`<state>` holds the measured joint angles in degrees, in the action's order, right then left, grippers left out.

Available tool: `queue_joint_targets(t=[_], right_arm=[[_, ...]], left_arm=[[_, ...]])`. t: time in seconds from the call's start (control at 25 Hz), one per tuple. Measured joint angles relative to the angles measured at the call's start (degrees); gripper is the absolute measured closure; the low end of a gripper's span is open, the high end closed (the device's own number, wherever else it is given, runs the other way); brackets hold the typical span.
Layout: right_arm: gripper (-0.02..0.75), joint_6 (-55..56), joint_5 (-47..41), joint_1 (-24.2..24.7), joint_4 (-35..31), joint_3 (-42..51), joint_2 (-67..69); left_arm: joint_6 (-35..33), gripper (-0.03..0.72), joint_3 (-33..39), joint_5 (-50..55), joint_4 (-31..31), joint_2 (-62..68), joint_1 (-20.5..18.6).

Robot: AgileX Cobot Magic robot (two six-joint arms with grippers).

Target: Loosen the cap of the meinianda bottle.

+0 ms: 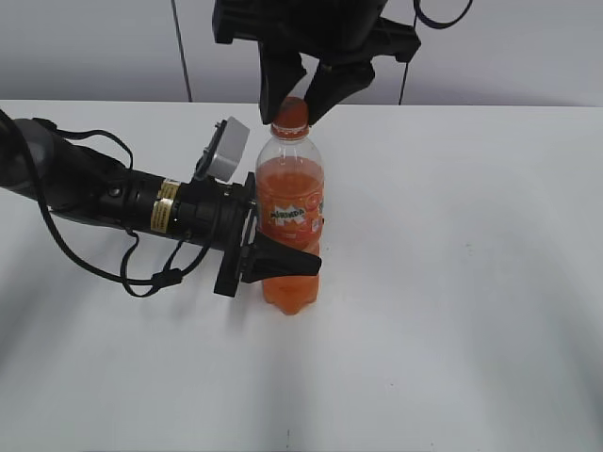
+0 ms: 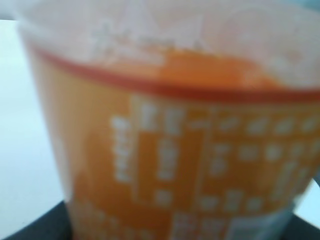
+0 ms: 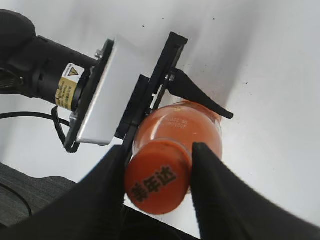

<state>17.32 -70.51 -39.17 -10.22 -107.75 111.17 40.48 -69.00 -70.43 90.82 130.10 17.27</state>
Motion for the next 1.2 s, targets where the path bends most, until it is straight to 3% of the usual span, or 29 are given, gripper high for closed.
queue_joint_targets(t=[0.08,0.4,1.2], right_arm=[[0.452,-0.06,-0.11,0.0,0.12,0.0,0.0],[0.453,-5.74,-0.1,0.0,0.07,0.0,0.0],[0.459,-61.27,-0.17,0.0,-2.42,-0.05,0.0]], left_arm=[[0.0,0.276,0.0,0.0,0.0,0.0,0.0],[0.0,0.276,0.0,0.0,-0.05,0.0,0.0],[-0.12,0.276,0.0,-0.24,0.47,0.0,-0.05]])
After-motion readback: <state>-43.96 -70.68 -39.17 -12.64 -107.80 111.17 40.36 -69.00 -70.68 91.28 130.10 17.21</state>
